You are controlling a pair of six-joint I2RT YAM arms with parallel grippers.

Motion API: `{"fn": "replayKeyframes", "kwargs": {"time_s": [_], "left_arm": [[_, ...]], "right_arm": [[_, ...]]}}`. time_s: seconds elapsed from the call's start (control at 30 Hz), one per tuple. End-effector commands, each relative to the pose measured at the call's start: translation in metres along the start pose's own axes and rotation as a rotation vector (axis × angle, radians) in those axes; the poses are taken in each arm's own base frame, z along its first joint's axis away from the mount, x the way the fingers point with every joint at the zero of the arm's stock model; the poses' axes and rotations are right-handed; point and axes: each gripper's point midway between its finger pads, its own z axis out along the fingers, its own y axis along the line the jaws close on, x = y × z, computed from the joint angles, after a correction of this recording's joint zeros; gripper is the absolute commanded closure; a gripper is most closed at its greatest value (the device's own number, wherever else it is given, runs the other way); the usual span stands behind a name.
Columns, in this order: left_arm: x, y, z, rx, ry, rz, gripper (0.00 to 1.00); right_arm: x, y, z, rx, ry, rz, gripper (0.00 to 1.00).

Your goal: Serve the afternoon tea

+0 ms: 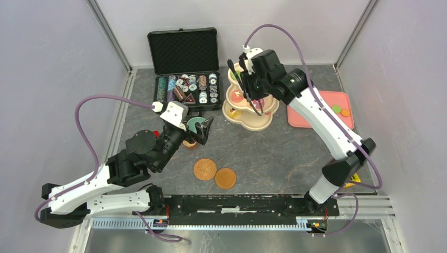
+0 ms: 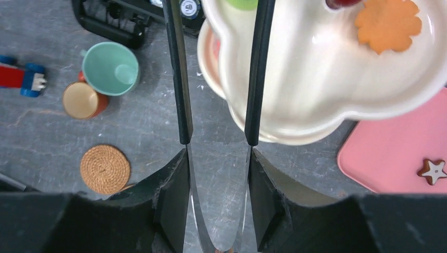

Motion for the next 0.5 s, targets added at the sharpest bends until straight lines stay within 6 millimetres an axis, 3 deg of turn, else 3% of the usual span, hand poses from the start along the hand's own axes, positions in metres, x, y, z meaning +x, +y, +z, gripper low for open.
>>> {"fn": "replayKeyframes", "kwargs": {"time_s": [0.0, 0.13, 0.27, 0.33, 0.47], "left_arm": [[-0.014, 0.002, -0.002, -0.006, -0.032, -0.039, 0.0], [-0.02, -0.003, 0.0, 0.015, -0.044, -0.044, 0.0], [-0.022, -0.016, 0.005, 0.062, -0.046, -0.042, 0.0], [-0.018, -0.023, 0.009, 0.082, -0.035, -0.032, 0.0], [-0.006, -0.034, 0.015, 0.113, -0.01, -0.009, 0.0]], "right_arm": [[-0.018, 0.002, -0.065, -0.065, -0.189, -0.019, 0.59], [0.001, -0.036, -0.102, 0.084, -0.269, 0.014, 0.66], [0.035, -0.105, -0.131, 0.322, -0.309, 0.128, 0.64], [0.057, -0.149, -0.133, 0.449, -0.279, 0.19, 0.62], [0.115, -0.209, -0.104, 0.596, -0.134, 0.289, 0.59]]}}
